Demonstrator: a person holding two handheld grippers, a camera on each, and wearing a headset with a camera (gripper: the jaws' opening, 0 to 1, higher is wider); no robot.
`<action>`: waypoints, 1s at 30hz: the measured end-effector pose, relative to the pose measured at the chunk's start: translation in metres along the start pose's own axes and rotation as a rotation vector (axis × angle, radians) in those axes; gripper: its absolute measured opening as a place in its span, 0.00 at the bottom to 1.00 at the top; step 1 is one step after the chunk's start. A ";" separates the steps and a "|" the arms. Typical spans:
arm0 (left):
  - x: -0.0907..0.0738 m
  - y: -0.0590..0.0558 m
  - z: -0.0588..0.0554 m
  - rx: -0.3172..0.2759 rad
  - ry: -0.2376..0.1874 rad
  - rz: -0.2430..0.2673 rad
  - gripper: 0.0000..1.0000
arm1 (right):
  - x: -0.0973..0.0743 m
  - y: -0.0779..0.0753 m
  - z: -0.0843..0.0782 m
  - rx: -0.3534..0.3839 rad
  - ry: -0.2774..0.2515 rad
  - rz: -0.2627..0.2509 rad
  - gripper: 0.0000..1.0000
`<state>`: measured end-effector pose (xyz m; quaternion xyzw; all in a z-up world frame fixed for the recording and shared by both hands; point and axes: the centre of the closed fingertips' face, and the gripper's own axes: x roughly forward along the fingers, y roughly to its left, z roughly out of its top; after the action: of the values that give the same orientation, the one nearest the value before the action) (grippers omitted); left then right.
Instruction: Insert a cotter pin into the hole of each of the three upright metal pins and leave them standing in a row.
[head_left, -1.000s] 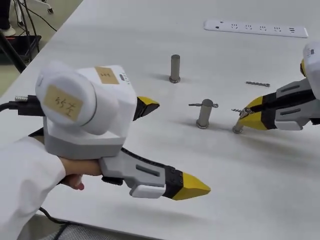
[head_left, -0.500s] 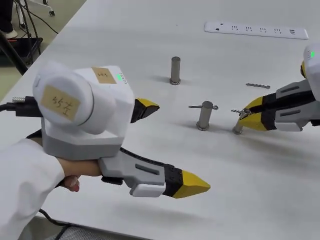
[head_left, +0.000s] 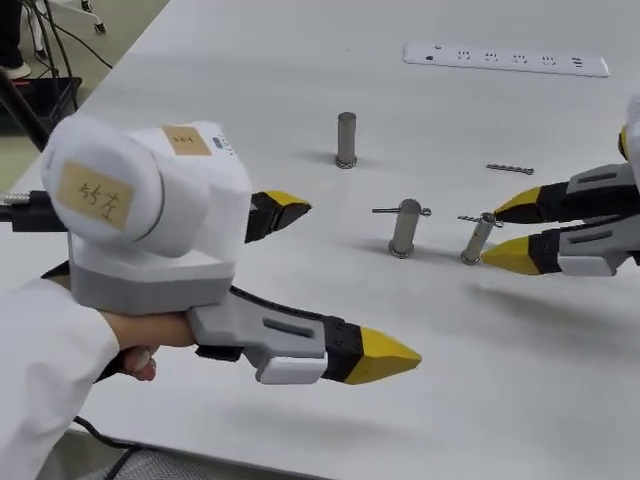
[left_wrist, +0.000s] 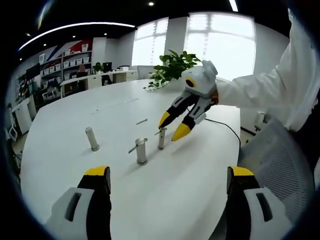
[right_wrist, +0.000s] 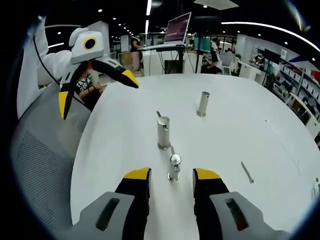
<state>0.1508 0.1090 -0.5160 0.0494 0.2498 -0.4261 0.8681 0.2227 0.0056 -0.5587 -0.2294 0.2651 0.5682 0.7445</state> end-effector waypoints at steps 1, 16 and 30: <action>0.000 0.000 0.001 -0.004 -0.005 0.002 0.96 | -0.005 -0.003 -0.002 0.008 -0.009 -0.016 0.32; -0.004 0.005 0.014 -0.056 -0.068 0.030 0.99 | -0.050 0.010 0.000 0.167 -0.104 -0.144 0.61; -0.013 0.010 0.007 -0.100 -0.062 0.039 0.99 | -0.067 0.021 -0.001 0.277 -0.196 -0.179 0.77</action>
<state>0.1544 0.1222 -0.5046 -0.0024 0.2426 -0.3976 0.8849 0.1883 -0.0384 -0.5165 -0.0908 0.2455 0.4773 0.8388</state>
